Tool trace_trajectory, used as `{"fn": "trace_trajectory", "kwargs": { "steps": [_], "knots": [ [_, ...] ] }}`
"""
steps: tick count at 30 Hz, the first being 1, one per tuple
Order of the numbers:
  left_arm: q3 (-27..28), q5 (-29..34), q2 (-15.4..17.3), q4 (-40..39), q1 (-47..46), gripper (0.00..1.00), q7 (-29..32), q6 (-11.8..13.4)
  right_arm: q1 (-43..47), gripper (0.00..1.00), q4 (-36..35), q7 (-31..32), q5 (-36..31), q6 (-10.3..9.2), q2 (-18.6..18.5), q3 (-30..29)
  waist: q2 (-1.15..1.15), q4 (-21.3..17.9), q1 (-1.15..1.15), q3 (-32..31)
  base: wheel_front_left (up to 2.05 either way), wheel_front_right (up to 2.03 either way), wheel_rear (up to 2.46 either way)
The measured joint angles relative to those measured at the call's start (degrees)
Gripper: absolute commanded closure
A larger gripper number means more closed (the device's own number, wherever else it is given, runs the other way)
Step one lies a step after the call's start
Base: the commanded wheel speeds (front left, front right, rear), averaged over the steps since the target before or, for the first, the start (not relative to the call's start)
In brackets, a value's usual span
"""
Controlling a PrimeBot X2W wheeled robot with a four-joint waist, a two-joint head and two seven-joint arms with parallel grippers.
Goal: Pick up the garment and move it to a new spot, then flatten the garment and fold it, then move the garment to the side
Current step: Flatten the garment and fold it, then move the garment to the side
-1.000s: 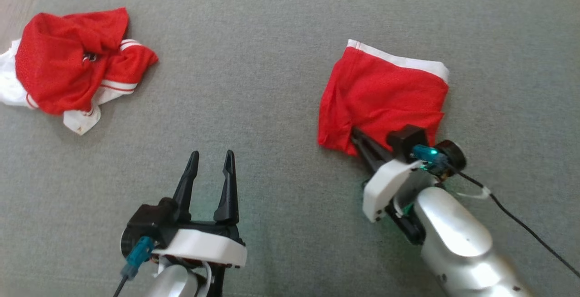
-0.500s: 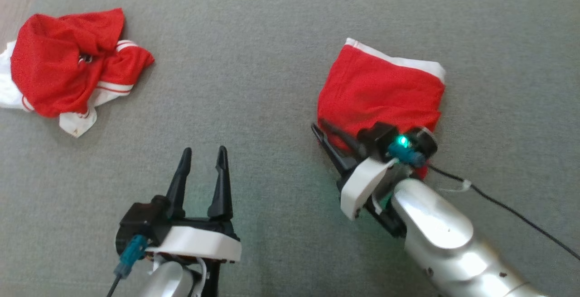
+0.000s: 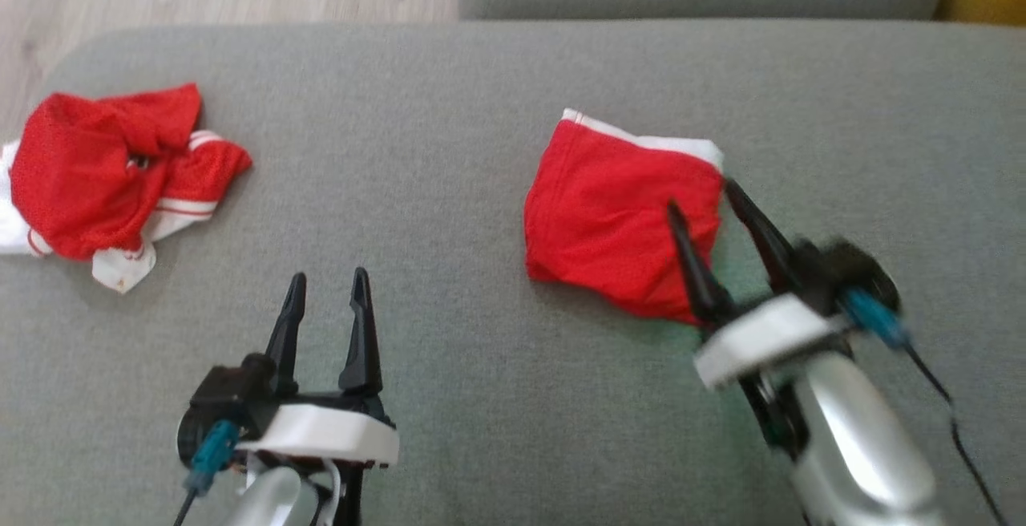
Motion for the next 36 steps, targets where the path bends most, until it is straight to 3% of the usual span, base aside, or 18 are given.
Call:
{"fn": "trace_trajectory", "kwargs": {
  "steps": [6,14,36],
  "knots": [
    [0.31,0.00,-0.08,2.91,2.99,0.00,-0.44,-0.96,11.04,0.00,-5.99,0.11,0.10,0.00,0.48,-6.67,0.00,-1.06,0.00,-3.22,0.00,0.00,0.00],
    [1.68,0.27,-0.35,3.80,6.81,0.00,-0.49,-0.96,18.19,0.00,-11.01,0.79,0.55,0.00,1.11,-11.55,0.00,-2.11,-0.01,-5.60,0.00,0.00,0.00],
    [2.85,1.19,-0.52,3.19,8.34,0.00,-0.49,-0.94,19.64,0.00,-13.14,2.90,0.78,0.00,1.32,-13.00,0.00,-1.98,0.00,-5.17,0.00,0.00,0.00]
  ]
}}
